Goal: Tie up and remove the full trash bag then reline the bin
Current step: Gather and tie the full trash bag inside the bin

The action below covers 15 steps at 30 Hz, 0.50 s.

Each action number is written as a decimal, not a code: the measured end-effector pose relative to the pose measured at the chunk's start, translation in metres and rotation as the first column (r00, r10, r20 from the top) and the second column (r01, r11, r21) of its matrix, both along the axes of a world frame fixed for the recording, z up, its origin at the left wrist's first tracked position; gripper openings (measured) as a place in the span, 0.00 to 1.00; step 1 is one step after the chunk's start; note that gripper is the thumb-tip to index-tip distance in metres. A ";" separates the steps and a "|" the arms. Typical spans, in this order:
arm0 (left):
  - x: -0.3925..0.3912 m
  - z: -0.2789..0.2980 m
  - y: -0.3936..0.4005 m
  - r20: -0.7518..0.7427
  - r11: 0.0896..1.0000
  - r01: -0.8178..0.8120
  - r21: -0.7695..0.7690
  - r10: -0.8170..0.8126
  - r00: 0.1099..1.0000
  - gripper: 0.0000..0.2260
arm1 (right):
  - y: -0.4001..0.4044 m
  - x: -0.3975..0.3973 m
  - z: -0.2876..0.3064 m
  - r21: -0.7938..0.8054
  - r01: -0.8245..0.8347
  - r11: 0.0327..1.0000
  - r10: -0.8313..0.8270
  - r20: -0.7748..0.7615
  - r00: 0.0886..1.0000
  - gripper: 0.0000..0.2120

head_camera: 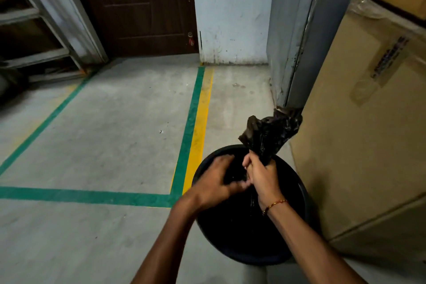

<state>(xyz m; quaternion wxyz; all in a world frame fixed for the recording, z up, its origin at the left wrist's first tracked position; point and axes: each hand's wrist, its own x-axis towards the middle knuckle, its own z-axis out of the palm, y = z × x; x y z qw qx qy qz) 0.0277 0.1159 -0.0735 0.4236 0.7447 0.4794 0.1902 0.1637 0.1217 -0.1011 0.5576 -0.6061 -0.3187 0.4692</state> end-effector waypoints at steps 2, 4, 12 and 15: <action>0.008 -0.020 -0.007 -0.194 0.996 0.092 0.001 -0.090 0.977 0.46 | -0.005 -0.002 0.010 0.004 -0.027 1.000 0.028 -0.028 0.999 0.20; 0.018 -0.032 -0.011 -0.275 0.990 0.101 0.095 -0.072 0.959 0.53 | -0.011 -0.003 0.022 0.019 -0.059 0.998 0.060 -0.062 0.996 0.18; 0.022 -0.003 -0.006 -0.485 0.943 0.112 0.313 0.057 0.873 0.56 | -0.026 -0.006 0.066 0.003 -0.241 0.971 0.239 -0.131 0.962 0.18; 0.016 0.013 -0.008 -0.445 0.951 0.094 0.294 0.049 0.894 0.54 | -0.033 -0.013 0.084 -0.066 -0.325 0.943 0.327 0.015 0.945 0.10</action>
